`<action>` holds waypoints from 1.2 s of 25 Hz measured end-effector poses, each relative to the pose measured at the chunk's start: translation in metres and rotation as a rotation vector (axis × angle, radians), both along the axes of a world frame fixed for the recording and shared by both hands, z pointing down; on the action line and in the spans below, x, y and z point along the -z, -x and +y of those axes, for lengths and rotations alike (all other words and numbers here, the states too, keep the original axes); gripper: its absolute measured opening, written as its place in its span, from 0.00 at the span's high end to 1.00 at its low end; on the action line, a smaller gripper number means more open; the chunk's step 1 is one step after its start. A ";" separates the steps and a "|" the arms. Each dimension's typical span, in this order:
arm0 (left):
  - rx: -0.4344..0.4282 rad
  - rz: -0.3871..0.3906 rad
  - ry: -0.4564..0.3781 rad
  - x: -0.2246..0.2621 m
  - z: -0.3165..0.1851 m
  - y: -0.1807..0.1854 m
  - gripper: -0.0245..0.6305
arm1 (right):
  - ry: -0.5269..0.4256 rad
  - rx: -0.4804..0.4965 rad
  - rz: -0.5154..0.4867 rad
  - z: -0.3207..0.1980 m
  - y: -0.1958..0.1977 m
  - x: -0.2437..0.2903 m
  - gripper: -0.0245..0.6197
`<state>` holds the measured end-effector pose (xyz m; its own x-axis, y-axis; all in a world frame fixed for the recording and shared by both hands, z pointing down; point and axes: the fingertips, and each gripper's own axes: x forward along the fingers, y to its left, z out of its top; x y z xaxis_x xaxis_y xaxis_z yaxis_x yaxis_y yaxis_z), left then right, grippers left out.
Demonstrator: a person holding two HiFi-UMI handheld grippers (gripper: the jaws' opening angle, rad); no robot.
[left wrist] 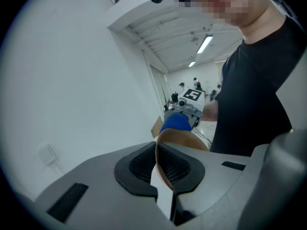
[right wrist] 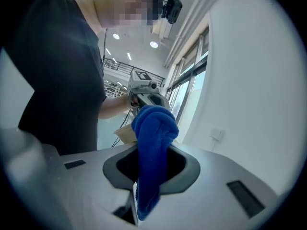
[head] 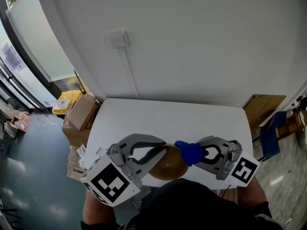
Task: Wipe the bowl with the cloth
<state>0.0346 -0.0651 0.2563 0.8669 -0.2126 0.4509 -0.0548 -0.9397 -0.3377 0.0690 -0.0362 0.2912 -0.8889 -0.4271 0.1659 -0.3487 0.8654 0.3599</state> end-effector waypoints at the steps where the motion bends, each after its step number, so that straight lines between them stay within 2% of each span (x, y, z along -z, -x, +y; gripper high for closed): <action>1: -0.017 -0.014 0.001 -0.002 0.003 -0.001 0.93 | 0.002 0.004 0.016 0.000 0.000 -0.002 0.85; 6: -0.125 -0.074 0.010 -0.010 0.027 -0.010 0.93 | -0.012 0.008 0.039 0.000 0.000 0.002 0.86; 12: -0.246 -0.093 -0.010 -0.005 0.058 -0.025 0.93 | -0.054 0.045 0.039 0.002 0.008 0.014 0.86; 15: -0.270 -0.095 -0.025 -0.002 0.065 -0.028 0.93 | -0.044 0.039 0.062 0.002 0.010 0.009 0.86; 21: -0.215 -0.057 -0.018 0.001 0.052 -0.018 0.93 | -0.025 0.024 0.086 0.004 0.008 -0.003 0.86; 26: -0.143 0.010 -0.014 0.014 0.037 -0.010 0.92 | -0.015 0.030 -0.046 0.009 0.011 0.009 0.86; 30: -0.079 0.029 -0.014 0.013 0.023 -0.005 0.92 | -0.004 0.018 -0.071 0.011 0.011 0.005 0.86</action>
<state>0.0400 -0.0425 0.2435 0.8938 -0.1490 0.4230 0.0096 -0.9366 -0.3502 0.0581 -0.0254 0.2857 -0.9059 -0.4113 0.1008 -0.3575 0.8705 0.3383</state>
